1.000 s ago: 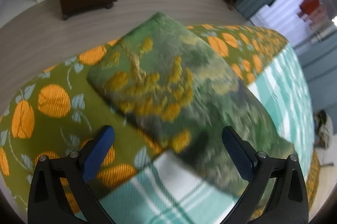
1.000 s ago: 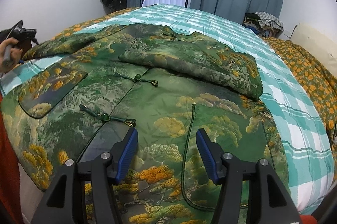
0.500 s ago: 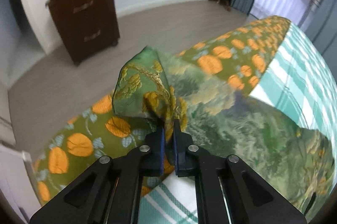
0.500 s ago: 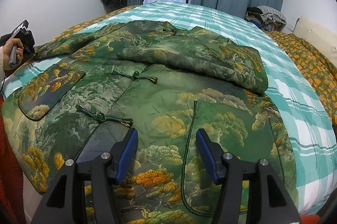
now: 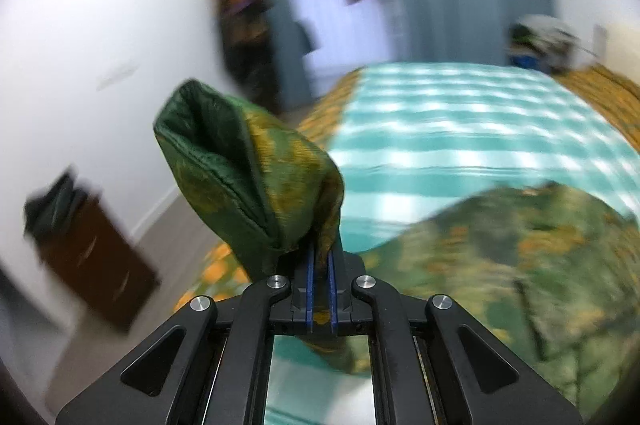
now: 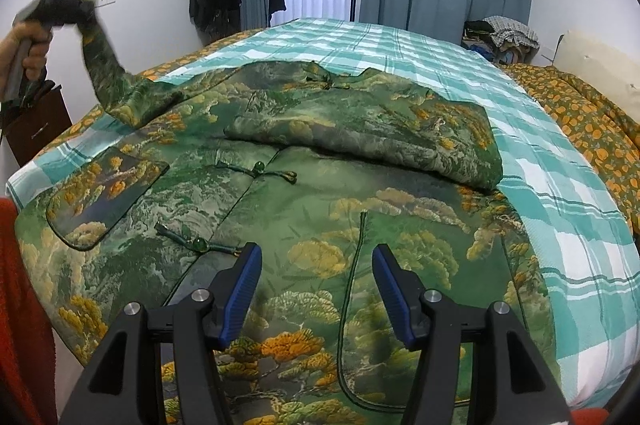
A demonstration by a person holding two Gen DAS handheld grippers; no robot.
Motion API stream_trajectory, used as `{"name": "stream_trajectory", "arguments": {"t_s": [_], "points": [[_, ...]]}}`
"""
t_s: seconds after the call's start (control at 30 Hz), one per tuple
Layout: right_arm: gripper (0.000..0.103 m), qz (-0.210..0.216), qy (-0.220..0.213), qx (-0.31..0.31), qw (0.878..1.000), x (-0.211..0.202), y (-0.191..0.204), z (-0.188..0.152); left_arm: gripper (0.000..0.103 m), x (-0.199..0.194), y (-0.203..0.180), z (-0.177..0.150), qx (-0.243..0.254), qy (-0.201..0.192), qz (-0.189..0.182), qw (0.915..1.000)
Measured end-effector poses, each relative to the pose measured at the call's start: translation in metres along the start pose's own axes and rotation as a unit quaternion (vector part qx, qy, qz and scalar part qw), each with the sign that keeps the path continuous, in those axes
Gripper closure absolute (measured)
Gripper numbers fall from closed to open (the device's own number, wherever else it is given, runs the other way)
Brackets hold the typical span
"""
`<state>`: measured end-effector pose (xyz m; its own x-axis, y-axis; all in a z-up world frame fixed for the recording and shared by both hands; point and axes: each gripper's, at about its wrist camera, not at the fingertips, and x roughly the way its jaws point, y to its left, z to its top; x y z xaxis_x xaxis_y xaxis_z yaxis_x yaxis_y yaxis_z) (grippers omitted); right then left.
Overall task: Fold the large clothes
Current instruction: 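Grasp the sleeve cuff with the left tool and lift it, then fold the held sleeve across the jacket front and release it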
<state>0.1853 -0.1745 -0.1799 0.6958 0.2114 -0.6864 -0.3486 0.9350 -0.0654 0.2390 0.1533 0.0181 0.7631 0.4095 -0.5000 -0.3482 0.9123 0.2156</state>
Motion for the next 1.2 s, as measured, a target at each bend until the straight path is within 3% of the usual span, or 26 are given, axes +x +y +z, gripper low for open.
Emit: {"name": "stream_trajectory", "arguments": {"t_s": [0.1, 0.2, 0.43, 0.67, 0.8, 0.83, 0.87, 0.9, 0.97, 1.2], "points": [[0.044, -0.003, -0.007, 0.010, 1.000, -0.004, -0.006, 0.002, 0.100, -0.025, -0.062, 0.000, 0.065, -0.022, -0.043, 0.9967], [0.044, -0.008, -0.014, 0.022, 1.000, -0.008, -0.015, 0.003, 0.100, -0.032, -0.112, -0.013, 0.113, -0.019, -0.070, 0.9909], [0.044, -0.016, -0.017, 0.049, 0.999, -0.012, -0.035, 0.001, 0.100, -0.007, -0.203, -0.066, 0.193, 0.049, -0.104, 0.9744], [0.044, -0.019, -0.011, 0.065, 0.998, -0.011, -0.046, 0.000, 0.098, 0.004, -0.228, -0.105, 0.238, 0.094, -0.109, 0.9604], [0.044, -0.017, -0.005, 0.068, 0.998, -0.007, -0.046, -0.001, 0.093, 0.003, -0.231, -0.114, 0.260, 0.097, -0.107, 0.9548], [0.044, -0.016, -0.004, 0.066, 0.998, -0.006, -0.044, 0.000, 0.090, 0.000, -0.228, -0.117, 0.264, 0.098, -0.108, 0.9534], [0.044, -0.016, -0.004, 0.064, 0.998, -0.006, -0.043, -0.001, 0.072, 0.000, -0.228, -0.119, 0.265, 0.101, -0.110, 0.9526], [0.044, -0.015, -0.003, 0.061, 0.998, -0.006, -0.042, -0.001, 0.041, 0.001, -0.229, -0.119, 0.263, 0.104, -0.112, 0.9526], [0.044, -0.015, -0.001, 0.056, 0.998, -0.005, -0.039, -0.001, 0.016, -0.003, -0.227, -0.119, 0.250, 0.091, -0.109, 0.9579], [0.044, -0.018, 0.004, 0.050, 0.999, -0.003, -0.037, -0.004, 0.014, -0.023, -0.201, -0.129, 0.218, 0.099, -0.127, 0.9625]]}}
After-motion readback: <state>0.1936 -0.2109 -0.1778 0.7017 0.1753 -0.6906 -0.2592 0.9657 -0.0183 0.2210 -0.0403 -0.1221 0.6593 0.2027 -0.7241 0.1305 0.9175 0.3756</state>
